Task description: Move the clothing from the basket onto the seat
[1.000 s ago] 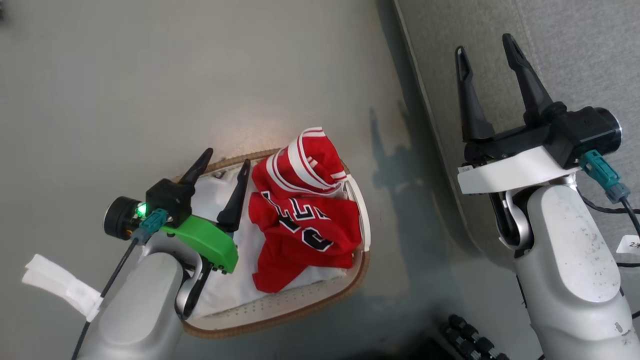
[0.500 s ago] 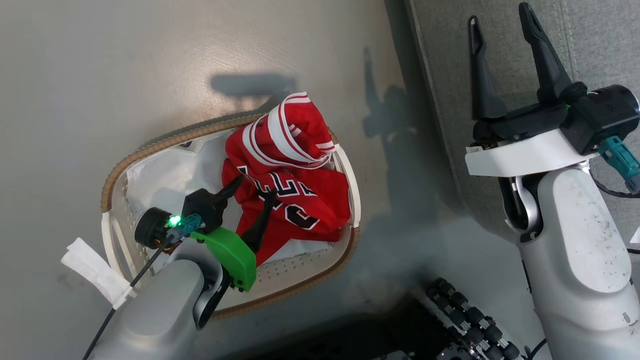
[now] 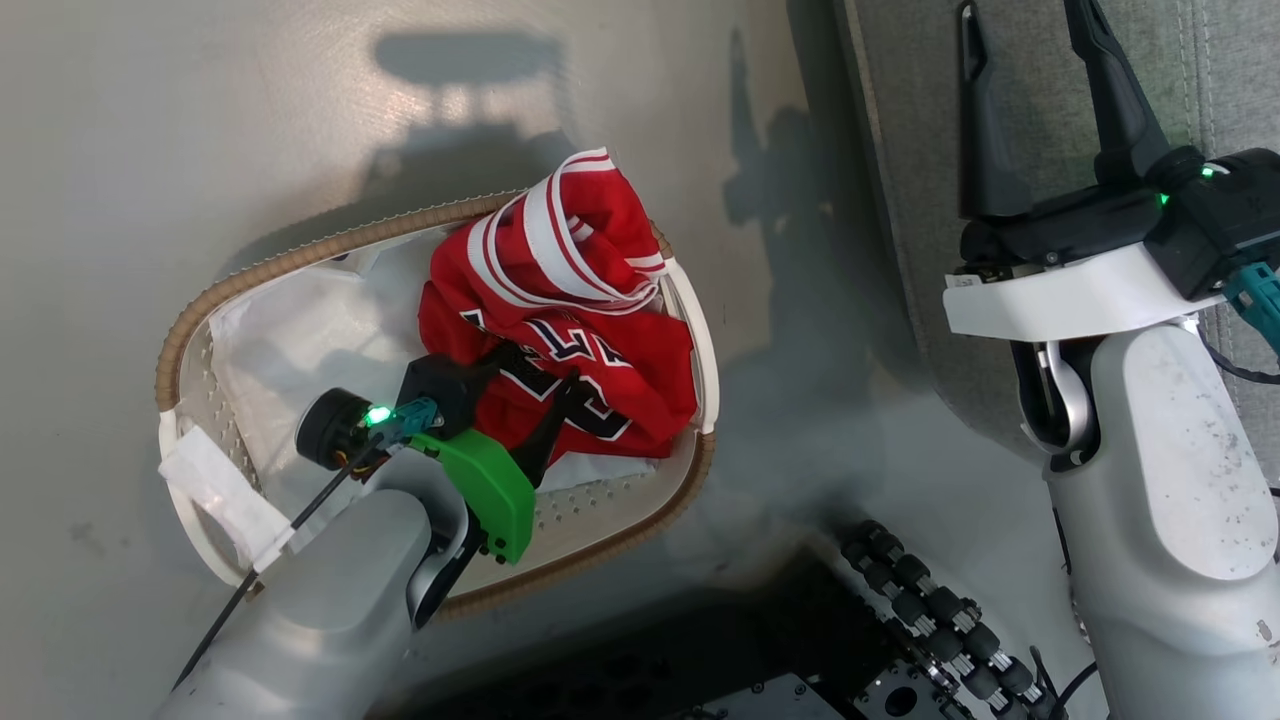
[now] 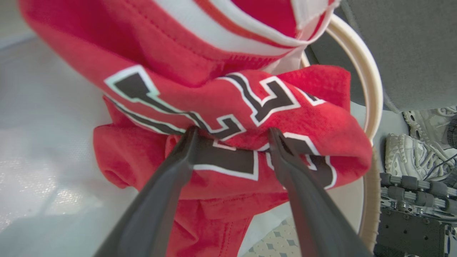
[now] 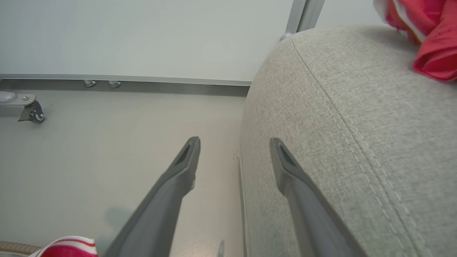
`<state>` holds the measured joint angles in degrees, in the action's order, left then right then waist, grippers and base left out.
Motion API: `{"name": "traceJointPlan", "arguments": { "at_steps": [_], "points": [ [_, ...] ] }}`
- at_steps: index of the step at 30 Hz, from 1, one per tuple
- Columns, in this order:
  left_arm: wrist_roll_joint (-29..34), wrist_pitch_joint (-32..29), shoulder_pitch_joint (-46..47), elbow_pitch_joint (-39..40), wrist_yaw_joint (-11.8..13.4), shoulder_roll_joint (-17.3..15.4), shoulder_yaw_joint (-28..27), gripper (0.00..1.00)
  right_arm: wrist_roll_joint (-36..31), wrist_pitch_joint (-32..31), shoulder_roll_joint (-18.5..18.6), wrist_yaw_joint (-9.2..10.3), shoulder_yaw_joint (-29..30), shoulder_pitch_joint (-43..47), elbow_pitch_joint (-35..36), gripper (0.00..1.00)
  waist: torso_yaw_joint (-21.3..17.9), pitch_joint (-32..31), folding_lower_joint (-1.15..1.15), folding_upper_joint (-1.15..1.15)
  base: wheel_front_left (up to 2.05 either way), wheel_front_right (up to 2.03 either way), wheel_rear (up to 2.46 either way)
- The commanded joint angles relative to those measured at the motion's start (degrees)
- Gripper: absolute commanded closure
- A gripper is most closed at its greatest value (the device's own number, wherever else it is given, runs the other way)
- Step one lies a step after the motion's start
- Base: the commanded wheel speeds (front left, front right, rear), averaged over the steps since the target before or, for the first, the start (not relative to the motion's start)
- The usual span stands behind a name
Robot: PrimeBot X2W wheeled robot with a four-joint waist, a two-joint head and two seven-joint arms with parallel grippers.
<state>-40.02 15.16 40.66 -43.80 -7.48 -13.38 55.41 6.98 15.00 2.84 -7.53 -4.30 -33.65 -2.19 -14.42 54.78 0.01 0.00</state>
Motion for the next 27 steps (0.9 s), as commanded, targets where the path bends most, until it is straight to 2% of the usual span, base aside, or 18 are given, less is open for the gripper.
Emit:
{"name": "traceJointPlan", "arguments": {
  "at_steps": [1,10,11,13,22,27],
  "points": [
    [-0.8,0.0,1.2,-0.7,0.0,0.0,0.5,0.0,-0.4,0.3,0.1,0.08,0.3,0.4,0.4,0.0,0.1,0.2,-0.01,0.0,0.0,0.0,0.0],
    [-4.2,0.0,4.4,-4.9,0.0,1.3,4.9,0.0,-0.7,0.3,0.1,0.08,0.8,1.3,1.1,0.0,0.7,1.0,-0.01,0.0,0.0,0.0,0.0],
    [-4.5,0.0,4.5,-5.2,0.0,1.4,5.2,0.04,-0.6,0.3,0.1,0.08,0.8,1.3,1.2,0.0,0.8,1.0,-0.01,0.0,0.0,0.0,0.0],
    [-5.1,0.0,5.2,-5.7,0.0,1.5,5.8,1.0,-0.6,0.3,0.1,0.08,0.8,1.3,1.1,0.0,0.9,1.0,-0.01,0.0,0.0,0.0,0.0],
    [-5.9,0.0,5.9,-4.5,0.0,-0.1,6.0,1.0,0.6,0.3,0.1,0.08,-0.1,-0.6,-0.2,0.0,0.2,-0.6,-0.01,0.0,0.0,0.0,0.0],
    [-5.0,0.0,3.3,-3.5,0.0,-0.6,4.4,1.0,0.8,0.3,0.2,0.08,-0.5,-0.8,-2.0,0.0,0.5,-4.8,-0.01,0.0,0.0,0.0,0.0]
  ]
}}
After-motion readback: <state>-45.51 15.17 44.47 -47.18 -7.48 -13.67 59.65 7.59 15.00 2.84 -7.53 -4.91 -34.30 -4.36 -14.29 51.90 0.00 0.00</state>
